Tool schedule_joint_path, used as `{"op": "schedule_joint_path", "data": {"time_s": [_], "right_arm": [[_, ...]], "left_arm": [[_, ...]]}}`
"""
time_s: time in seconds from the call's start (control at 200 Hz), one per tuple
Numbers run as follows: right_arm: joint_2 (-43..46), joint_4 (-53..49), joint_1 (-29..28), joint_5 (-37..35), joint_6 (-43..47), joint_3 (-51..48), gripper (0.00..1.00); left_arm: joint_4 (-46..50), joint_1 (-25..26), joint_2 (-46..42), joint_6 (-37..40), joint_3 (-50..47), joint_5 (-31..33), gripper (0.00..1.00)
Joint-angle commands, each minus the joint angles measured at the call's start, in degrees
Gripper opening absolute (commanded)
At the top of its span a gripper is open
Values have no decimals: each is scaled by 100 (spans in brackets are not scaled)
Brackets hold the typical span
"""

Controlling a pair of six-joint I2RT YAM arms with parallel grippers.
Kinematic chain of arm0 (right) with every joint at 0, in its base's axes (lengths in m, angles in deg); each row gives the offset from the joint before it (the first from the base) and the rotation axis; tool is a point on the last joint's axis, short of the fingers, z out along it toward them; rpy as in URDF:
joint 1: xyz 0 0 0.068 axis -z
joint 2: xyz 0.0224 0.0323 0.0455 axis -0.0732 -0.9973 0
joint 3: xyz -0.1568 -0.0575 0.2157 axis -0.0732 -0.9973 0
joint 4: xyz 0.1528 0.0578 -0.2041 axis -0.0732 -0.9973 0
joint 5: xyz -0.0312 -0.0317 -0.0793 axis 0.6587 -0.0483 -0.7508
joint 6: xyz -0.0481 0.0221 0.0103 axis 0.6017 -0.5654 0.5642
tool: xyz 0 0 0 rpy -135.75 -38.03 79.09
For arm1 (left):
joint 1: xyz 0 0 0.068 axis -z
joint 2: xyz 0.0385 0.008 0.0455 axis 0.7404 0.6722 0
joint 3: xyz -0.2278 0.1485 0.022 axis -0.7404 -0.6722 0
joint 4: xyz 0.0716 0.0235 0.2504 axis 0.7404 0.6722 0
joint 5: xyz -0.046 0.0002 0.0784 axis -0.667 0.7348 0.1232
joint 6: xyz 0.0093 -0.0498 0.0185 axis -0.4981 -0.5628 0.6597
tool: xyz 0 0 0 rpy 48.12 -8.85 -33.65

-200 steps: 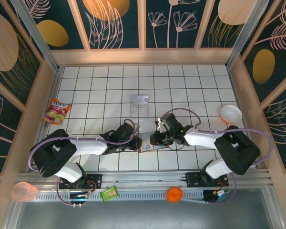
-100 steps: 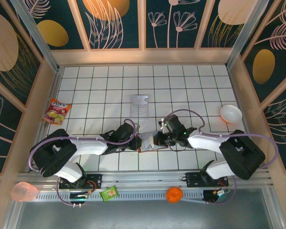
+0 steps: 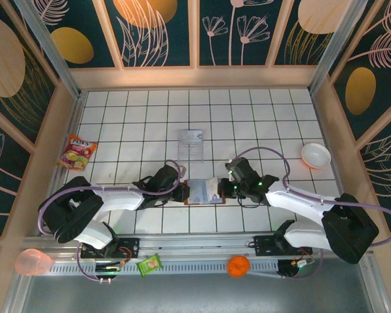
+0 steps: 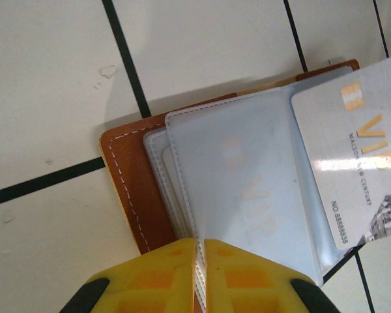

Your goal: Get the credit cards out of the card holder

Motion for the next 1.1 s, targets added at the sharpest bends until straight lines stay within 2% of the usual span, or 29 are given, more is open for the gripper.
{"op": "schedule_joint_path", "data": {"time_s": [0.0, 0.23, 0.335, 0.41, 0.681, 0.806, 0.926, 1.096], "right_arm": [[-284, -108, -304, -411, -79, 259, 0], [-690, 435, -548, -240, -187, 317, 0], [-677, 671, -456, -148, -179, 212, 14], [-694, 866, -306, 68, -169, 124, 19], [-941, 1581, 30, 696, -253, -153, 22], [-844, 1923, 63, 881, -317, -272, 22], [-813, 1640, 96, 645, -161, -150, 21], [-790, 890, 73, 200, 228, 100, 0]], "left_arm": [[528, -67, 15, 189, -116, 48, 11], [541, -69, 35, 243, -118, -8, 11], [548, -72, 31, 267, -116, -6, 11], [539, -78, 43, 273, -121, -6, 11], [500, -79, 86, 249, -115, -41, 10], [536, -78, 86, 266, -101, -15, 10], [559, -86, 103, 265, -85, -6, 10], [572, -130, 71, 266, -71, 10, 10]]}}
